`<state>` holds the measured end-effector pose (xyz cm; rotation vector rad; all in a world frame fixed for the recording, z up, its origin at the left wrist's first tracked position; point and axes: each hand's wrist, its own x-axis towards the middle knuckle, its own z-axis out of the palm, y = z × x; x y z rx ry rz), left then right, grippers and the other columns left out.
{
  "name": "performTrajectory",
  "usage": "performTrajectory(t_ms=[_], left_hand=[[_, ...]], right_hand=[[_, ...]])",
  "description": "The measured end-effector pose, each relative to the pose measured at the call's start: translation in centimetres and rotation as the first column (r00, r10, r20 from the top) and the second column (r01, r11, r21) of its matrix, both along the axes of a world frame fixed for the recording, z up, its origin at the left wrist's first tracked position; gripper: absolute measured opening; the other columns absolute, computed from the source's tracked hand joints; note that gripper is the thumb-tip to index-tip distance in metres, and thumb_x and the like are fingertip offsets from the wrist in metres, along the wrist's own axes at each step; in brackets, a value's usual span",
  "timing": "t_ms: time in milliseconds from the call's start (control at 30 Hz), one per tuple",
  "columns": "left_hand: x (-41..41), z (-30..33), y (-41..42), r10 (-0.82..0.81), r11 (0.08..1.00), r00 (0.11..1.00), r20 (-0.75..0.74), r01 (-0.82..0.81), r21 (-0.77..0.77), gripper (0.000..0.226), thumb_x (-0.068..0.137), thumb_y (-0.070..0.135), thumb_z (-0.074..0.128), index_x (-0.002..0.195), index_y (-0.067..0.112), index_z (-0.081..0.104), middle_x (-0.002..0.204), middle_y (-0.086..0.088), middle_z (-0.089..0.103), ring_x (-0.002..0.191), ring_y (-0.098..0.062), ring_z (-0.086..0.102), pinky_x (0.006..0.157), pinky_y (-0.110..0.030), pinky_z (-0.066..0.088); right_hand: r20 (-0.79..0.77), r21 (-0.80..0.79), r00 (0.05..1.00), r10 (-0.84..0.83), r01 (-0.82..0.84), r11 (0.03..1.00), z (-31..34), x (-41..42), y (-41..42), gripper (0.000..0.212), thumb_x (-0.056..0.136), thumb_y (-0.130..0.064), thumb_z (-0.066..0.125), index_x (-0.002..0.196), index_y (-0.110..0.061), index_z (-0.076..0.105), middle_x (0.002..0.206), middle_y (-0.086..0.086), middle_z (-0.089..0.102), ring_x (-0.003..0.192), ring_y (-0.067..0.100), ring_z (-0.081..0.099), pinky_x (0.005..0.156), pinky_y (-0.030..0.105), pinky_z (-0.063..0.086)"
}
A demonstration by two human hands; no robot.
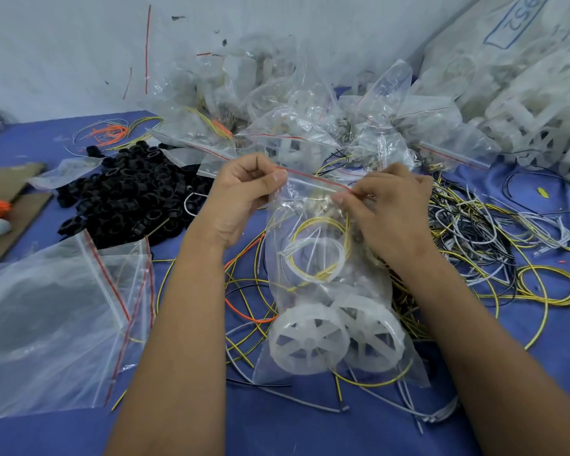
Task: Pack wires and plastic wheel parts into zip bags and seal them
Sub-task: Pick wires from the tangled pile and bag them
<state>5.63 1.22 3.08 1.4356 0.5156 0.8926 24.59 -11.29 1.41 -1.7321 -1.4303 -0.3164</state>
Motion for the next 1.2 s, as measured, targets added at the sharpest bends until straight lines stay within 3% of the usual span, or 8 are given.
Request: performTrajectory(t_ms=[233, 433, 633, 733, 900, 1000, 1100, 1200], left_hand=[[0.2, 0.2, 0.0, 0.079, 0.996, 0.992, 0.098, -0.074, -0.052, 0.025, 0.087, 0.009, 0.068, 0.066, 0.022, 0.068, 0.064, 0.005, 0.058, 0.06, -0.008, 0.049, 0.061, -0.02, 0.044], [0.7, 0.3, -0.2, 0.177, 0.983, 0.969, 0.172, -0.165, -0.079, 0.024, 0.098, -0.002, 0.056, 0.078, 0.01, 0.057, 0.066, 0.002, 0.055, 0.062, -0.008, 0.046, 0.063, -0.018, 0.042], [0.8, 0.4, -0.3, 0.197, 0.975, 0.951, 0.237, -0.165, -0.147, 0.022, 0.099, -0.003, 0.053, 0.081, 0.008, 0.055, 0.069, -0.001, 0.054, 0.064, -0.011, 0.046, 0.065, -0.021, 0.041], [1.1, 0.8, -0.7, 0.205, 0.967, 0.935, 0.29, -0.147, -0.209, 0.02, 0.098, -0.002, 0.053, 0.081, 0.008, 0.054, 0.07, -0.001, 0.058, 0.065, -0.01, 0.051, 0.069, -0.021, 0.046], [1.3, 1.4, -0.8, 0.303, 0.923, 0.847, 0.436, -0.147, -0.356, 0.013, 0.104, 0.009, 0.047, 0.094, 0.008, 0.056, 0.096, -0.011, 0.058, 0.094, -0.026, 0.058, 0.106, -0.042, 0.043], [0.4, 1.2, -0.3, 0.304, 0.897, 0.811, 0.499, -0.068, -0.437, 0.026, 0.11, 0.024, 0.039, 0.111, 0.005, 0.057, 0.105, -0.014, 0.062, 0.102, -0.029, 0.061, 0.105, -0.046, 0.046], [-0.7, 0.5, 1.0, 0.398, 0.854, 0.811, 0.429, -0.157, -0.496, 0.029, 0.11, 0.031, 0.04, 0.118, 0.006, 0.051, 0.11, -0.019, 0.056, 0.113, -0.035, 0.053, 0.115, -0.053, 0.036], [-1.1, 0.3, 1.7, 0.512, 0.825, 0.802, 0.307, -0.359, -0.436, 0.024, 0.108, 0.027, 0.048, 0.116, 0.004, 0.051, 0.112, -0.022, 0.052, 0.112, -0.037, 0.055, 0.112, -0.053, 0.04]], right_hand=[[-0.26, 0.091, 0.96, 0.103, -0.082, 0.992, 0.5, -0.4, -0.2, 0.026, 0.087, -0.034, 0.077, 0.068, -0.017, 0.073, 0.062, -0.01, 0.061, 0.074, 0.018, 0.055, 0.08, 0.046, 0.048], [-0.478, 0.122, 0.861, 0.174, -0.131, 0.984, 0.8, -0.9, -0.5, 0.028, 0.09, -0.028, 0.076, 0.07, -0.008, 0.075, 0.049, -0.015, 0.047, 0.051, 0.002, 0.038, 0.055, 0.023, 0.032], [-0.579, 0.132, 0.789, 0.206, -0.159, 0.978, 1.0, -0.6, -0.7, 0.034, 0.093, -0.027, 0.073, 0.066, -0.008, 0.069, 0.046, -0.012, 0.04, 0.05, 0.001, 0.034, 0.054, 0.023, 0.033], [-0.659, 0.195, 0.695, 0.288, -0.212, 0.958, 1.3, -1.3, -0.8, 0.03, 0.095, -0.038, 0.069, 0.081, -0.013, 0.077, 0.067, 0.018, 0.065, 0.061, 0.013, 0.055, 0.065, 0.026, 0.044], [-0.743, -0.08, 0.587, 0.321, -0.555, 0.828, 1.2, -2.3, -0.9, 0.062, 0.093, -0.072, 0.048, 0.089, -0.017, 0.075, 0.082, -0.006, 0.071, 0.073, 0.011, 0.063, 0.074, 0.026, 0.047], [-0.75, -0.201, 0.549, 0.37, -0.722, 0.662, 0.8, -3.1, -1.1, 0.038, 0.086, -0.063, 0.064, 0.109, -0.034, 0.073, 0.106, -0.013, 0.075, 0.095, 0.002, 0.07, 0.081, 0.024, 0.052], [-0.848, -0.135, 0.38, 0.37, -0.828, 0.544, 0.6, -3.6, -1.3, 0.062, 0.079, -0.041, 0.079, 0.135, -0.024, 0.056, 0.127, -0.004, 0.07, 0.117, 0.014, 0.067, 0.096, 0.033, 0.055], [-0.804, -0.196, 0.46, 0.377, -0.804, 0.562, 0.6, -4.0, -1.5, 0.071, 0.077, -0.031, 0.085, 0.138, -0.027, 0.049, 0.118, -0.014, 0.072, 0.106, 0.005, 0.07, 0.088, 0.022, 0.054]])
